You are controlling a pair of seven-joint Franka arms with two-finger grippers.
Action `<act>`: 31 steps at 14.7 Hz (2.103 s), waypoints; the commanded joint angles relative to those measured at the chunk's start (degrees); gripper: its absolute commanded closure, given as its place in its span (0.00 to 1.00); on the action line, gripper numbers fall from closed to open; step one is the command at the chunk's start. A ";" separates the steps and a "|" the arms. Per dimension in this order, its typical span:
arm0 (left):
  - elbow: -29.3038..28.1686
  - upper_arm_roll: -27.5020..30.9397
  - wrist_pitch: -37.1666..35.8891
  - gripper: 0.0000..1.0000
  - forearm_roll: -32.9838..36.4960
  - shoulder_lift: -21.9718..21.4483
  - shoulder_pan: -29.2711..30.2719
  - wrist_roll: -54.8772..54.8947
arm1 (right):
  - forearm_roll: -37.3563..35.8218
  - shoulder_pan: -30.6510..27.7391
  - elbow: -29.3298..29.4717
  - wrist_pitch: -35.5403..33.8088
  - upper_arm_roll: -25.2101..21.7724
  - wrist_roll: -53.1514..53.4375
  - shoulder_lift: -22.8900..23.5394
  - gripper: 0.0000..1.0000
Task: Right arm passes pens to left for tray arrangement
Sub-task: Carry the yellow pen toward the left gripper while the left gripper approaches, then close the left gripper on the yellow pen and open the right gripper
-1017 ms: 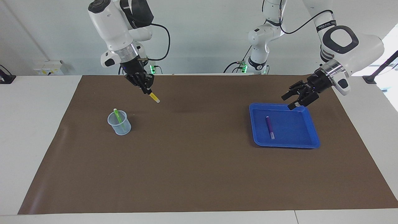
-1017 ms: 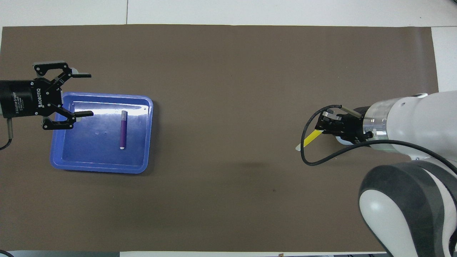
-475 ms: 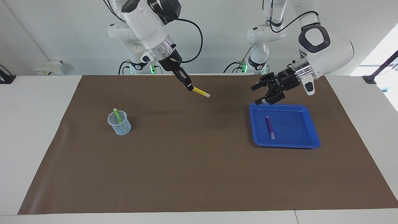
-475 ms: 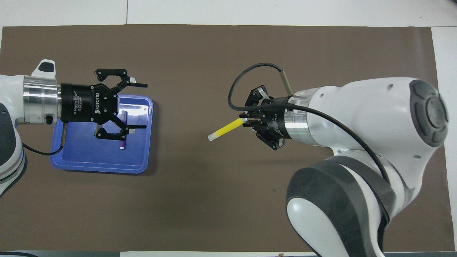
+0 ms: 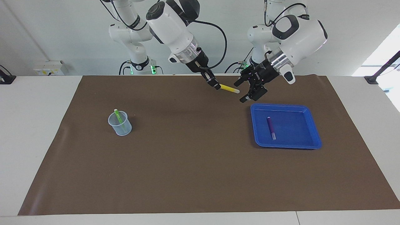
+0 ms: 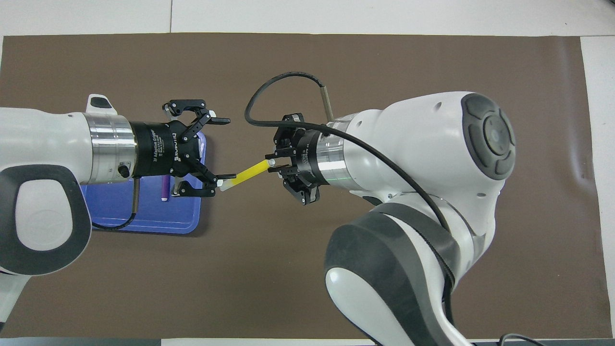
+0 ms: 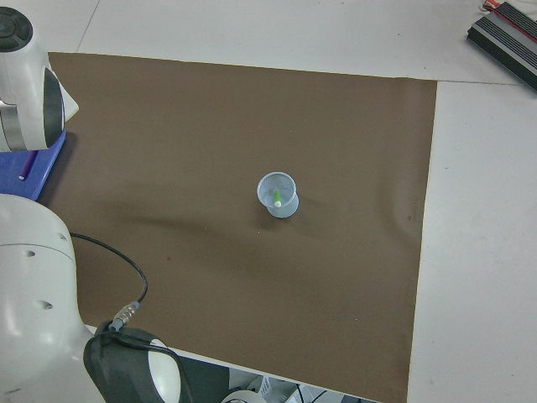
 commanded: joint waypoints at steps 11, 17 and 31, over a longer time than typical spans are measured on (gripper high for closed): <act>-5.12 0.87 -3.77 0.07 5.58 -5.77 -0.11 -3.08 | 1.10 -0.33 1.25 1.33 2.81 1.93 1.73 1.00; -8.11 0.87 -3.78 0.22 5.58 -7.52 -0.46 -2.91 | 1.01 -0.24 1.16 1.33 2.81 1.93 1.73 1.00; -9.17 1.05 -4.13 0.73 5.58 -9.28 -0.02 -2.29 | 0.92 -0.24 1.16 0.72 2.72 1.41 1.73 1.00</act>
